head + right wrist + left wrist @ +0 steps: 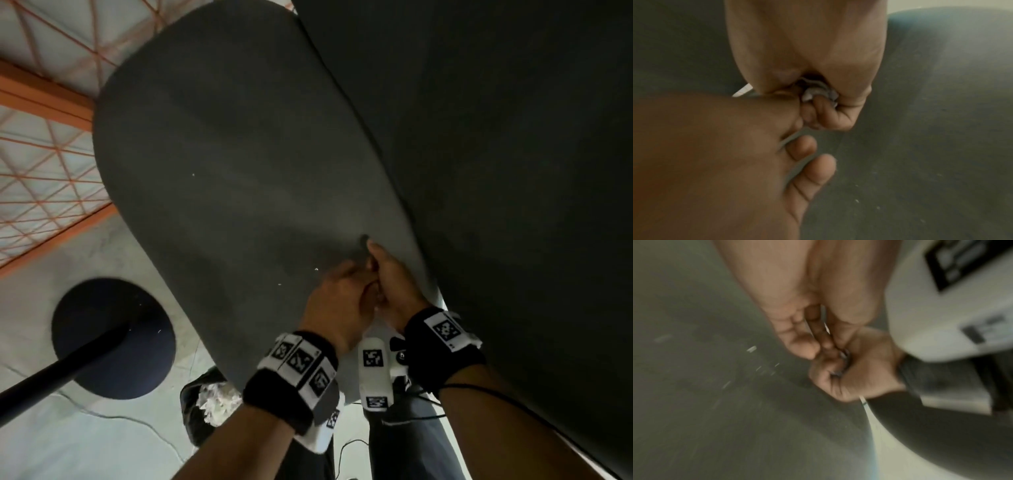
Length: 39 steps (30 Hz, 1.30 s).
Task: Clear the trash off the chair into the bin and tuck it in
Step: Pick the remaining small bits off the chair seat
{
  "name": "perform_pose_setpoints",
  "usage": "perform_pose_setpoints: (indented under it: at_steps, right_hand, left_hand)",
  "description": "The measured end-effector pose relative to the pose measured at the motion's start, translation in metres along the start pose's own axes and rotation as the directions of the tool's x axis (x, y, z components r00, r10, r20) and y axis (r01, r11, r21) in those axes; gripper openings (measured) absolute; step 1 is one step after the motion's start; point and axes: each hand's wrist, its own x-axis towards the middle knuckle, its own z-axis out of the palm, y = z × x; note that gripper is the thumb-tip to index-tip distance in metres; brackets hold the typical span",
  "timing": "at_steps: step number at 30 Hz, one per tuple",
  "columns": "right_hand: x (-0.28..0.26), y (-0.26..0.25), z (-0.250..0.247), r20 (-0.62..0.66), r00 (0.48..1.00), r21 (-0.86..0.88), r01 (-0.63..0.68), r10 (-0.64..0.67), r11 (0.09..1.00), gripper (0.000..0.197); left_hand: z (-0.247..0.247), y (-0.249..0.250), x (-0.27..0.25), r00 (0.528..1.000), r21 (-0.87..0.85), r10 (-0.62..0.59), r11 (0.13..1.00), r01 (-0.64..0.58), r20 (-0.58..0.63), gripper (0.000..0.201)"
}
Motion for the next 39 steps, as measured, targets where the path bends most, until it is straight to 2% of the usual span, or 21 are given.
perform_pose_setpoints:
  at_steps: [2, 4, 5, 7, 9, 10, 15, 17, 20, 22, 25, 27, 29, 31, 33, 35, 37, 39]
  right_hand:
    - [-0.006, 0.011, -0.003, -0.074, 0.997, -0.055, 0.016, -0.02, 0.998, 0.05]
    - [-0.006, 0.022, -0.007, -0.108, 0.994, -0.097, 0.022, -0.033, 0.995, 0.05]
    - [-0.005, 0.026, -0.01, -0.124, 0.992, -0.103, 0.017, -0.029, 0.995, 0.05]
    - [-0.006, 0.032, -0.013, -0.14, 0.99, -0.094, 0.007, -0.02, 0.996, 0.048]
    - [-0.01, 0.034, -0.015, -0.138, 0.99, -0.109, -0.009, -0.007, 0.994, 0.049]
    - [-0.012, 0.034, -0.014, -0.137, 0.991, -0.124, -0.014, -0.003, 0.992, 0.049]
    - [-0.019, 0.032, -0.012, -0.15, 0.989, -0.151, -0.024, 0.001, 0.988, 0.051]
    - [-0.022, 0.031, -0.008, -0.142, 0.99, -0.169, -0.018, -0.006, 0.985, 0.051]
    - [-0.025, 0.032, 0.0, -0.14, 0.989, -0.244, 0.006, -0.041, 0.97, 0.049]
    - [-0.025, 0.032, 0.008, -0.091, 0.995, -0.25, 0.022, -0.046, 0.968, 0.051]
    - [-0.026, 0.036, 0.021, 0.006, 0.999, -0.186, -0.032, 0.034, 0.982, 0.054]
    - [-0.025, 0.043, 0.027, 0.055, 0.997, -0.251, -0.032, 0.048, 0.968, 0.051]
    - [-0.026, 0.05, 0.032, 0.066, 0.998, -0.344, 0.022, 0.001, 0.939, 0.049]
    - [-0.028, 0.053, 0.036, 0.022, 0.998, -0.396, 0.059, -0.055, 0.916, 0.049]
    - [-0.028, 0.056, 0.039, -0.026, 0.997, -0.405, 0.062, -0.079, 0.912, 0.048]
    - [-0.026, 0.057, 0.041, -0.062, 0.994, -0.415, 0.06, -0.094, 0.908, 0.047]
    - [-0.023, 0.059, 0.042, -0.075, 0.992, -0.454, 0.055, -0.1, 0.889, 0.049]
    - [-0.023, 0.059, 0.042, -0.065, 0.993, -0.484, 0.056, -0.1, 0.873, 0.049]
  left_hand:
    - [0.002, -0.01, -0.012, 0.997, -0.202, -0.07, 0.977, 0.067, -0.01, 0.036]
    - [0.0, -0.022, -0.019, 0.963, -0.336, -0.251, 0.919, 0.205, -0.1, 0.033]
    - [-0.002, -0.029, -0.019, 0.928, -0.301, -0.324, 0.917, 0.262, -0.182, 0.029]
    - [-0.007, -0.046, -0.013, 0.87, -0.136, -0.389, 0.921, 0.364, -0.302, 0.025]
    - [-0.012, -0.055, -0.003, 0.844, -0.069, -0.442, 0.894, 0.444, -0.303, 0.021]
    - [-0.013, -0.057, 0.002, 0.848, -0.044, -0.446, 0.89, 0.453, -0.288, 0.021]
    - [-0.012, -0.054, 0.012, 0.905, 0.171, -0.344, 0.904, 0.391, -0.249, 0.018]
    - [-0.012, -0.051, 0.011, 0.912, 0.208, -0.347, 0.897, 0.391, -0.218, 0.019]
    - [-0.01, -0.05, 0.004, 0.924, 0.079, -0.352, 0.927, 0.366, -0.15, 0.012]
    - [-0.007, -0.044, -0.011, 0.959, 0.008, -0.257, 0.966, 0.259, -0.119, 0.009]
    - [-0.001, -0.033, -0.043, 0.987, 0.02, -0.118, 0.992, 0.121, -0.112, 0.018]
    - [0.002, -0.034, -0.059, 0.99, 0.032, -0.097, 0.994, 0.101, -0.105, 0.028]
    - [0.003, -0.043, -0.068, 0.985, -0.057, -0.131, 0.99, 0.126, -0.11, 0.024]
    - [-0.001, -0.055, -0.069, 0.951, -0.226, -0.247, 0.952, 0.204, -0.183, 0.018]
    - [-0.01, -0.072, -0.066, 0.863, -0.289, -0.424, 0.893, 0.346, -0.275, 0.018]
    - [-0.02, -0.091, -0.059, 0.786, -0.263, -0.527, 0.848, 0.461, -0.323, 0.018]
    - [-0.026, -0.104, -0.052, 0.77, -0.209, -0.551, 0.834, 0.51, -0.322, 0.017]
    - [-0.029, -0.108, -0.046, 0.805, -0.114, -0.499, 0.864, 0.49, -0.321, 0.017]
